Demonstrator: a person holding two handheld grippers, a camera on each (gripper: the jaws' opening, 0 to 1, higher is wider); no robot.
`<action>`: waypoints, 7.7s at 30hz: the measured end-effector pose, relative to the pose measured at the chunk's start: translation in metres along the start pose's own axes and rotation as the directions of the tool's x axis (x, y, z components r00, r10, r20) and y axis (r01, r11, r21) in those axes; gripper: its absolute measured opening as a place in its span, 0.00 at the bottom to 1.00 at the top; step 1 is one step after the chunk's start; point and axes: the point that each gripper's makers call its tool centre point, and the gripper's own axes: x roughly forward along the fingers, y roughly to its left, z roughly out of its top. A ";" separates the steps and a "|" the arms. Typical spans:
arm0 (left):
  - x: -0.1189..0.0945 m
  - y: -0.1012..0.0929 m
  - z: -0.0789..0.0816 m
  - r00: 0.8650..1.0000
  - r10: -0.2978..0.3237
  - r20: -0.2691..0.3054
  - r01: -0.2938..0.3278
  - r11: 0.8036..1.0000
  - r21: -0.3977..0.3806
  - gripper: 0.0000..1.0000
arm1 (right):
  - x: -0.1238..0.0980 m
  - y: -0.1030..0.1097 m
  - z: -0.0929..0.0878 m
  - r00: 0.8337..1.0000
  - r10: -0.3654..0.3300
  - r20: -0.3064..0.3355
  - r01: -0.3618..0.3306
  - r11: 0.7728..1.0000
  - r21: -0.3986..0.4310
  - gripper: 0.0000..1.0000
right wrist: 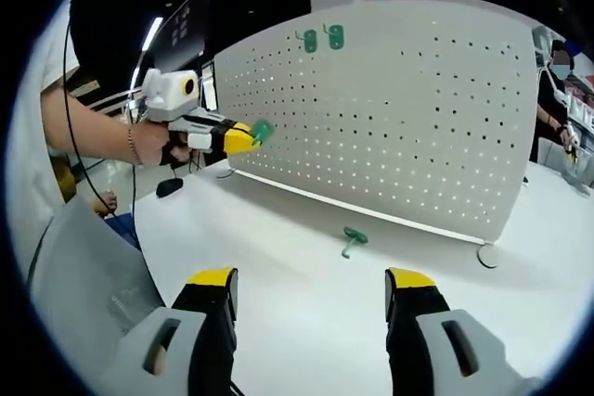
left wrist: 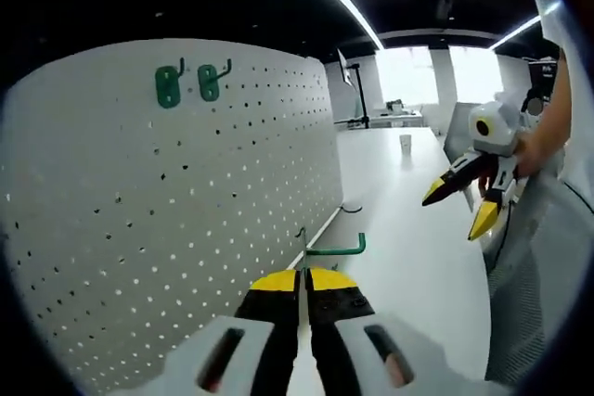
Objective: Insert the hook assembly into the mounting plate slot until the hook locks in place.
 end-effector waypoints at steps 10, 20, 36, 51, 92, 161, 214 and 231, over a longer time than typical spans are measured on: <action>-0.017 -0.004 0.012 0.998 0.042 0.047 -0.041 0.999 -0.019 0.02 | -0.001 0.001 0.002 1.000 0.002 0.009 -0.002 1.000 -0.002 0.62; -0.036 -0.012 0.029 0.992 0.084 0.090 -0.082 0.996 -0.020 0.02 | -0.001 0.002 0.002 1.000 0.011 0.013 -0.011 1.000 -0.001 0.62; -0.060 -0.017 0.043 0.973 0.166 0.162 -0.156 0.985 -0.076 0.02 | 0.000 0.004 0.002 1.000 0.021 0.013 -0.021 1.000 0.015 0.61; -0.068 -0.017 0.049 0.962 0.200 0.186 -0.187 0.978 -0.088 0.02 | 0.001 0.004 0.000 1.000 0.025 0.006 -0.025 1.000 0.019 0.61; -0.068 -0.023 0.053 0.960 0.208 0.190 -0.195 0.977 -0.085 0.02 | -0.020 0.054 0.105 0.883 0.215 0.418 -0.217 0.975 -0.044 0.54; -0.063 -0.030 0.065 0.950 0.220 0.222 -0.198 0.973 -0.114 0.02 | 0.033 0.108 0.173 0.785 0.318 0.532 -0.462 0.872 0.160 0.21; -0.057 -0.035 0.071 0.941 0.255 0.221 -0.228 0.963 -0.141 0.02 | 0.046 0.104 0.181 0.803 0.278 0.528 -0.462 0.850 0.254 0.01; -0.055 -0.038 0.070 0.946 0.240 0.217 -0.211 0.966 -0.148 0.03 | 0.045 0.102 0.177 0.807 0.267 0.527 -0.480 0.816 0.322 0.00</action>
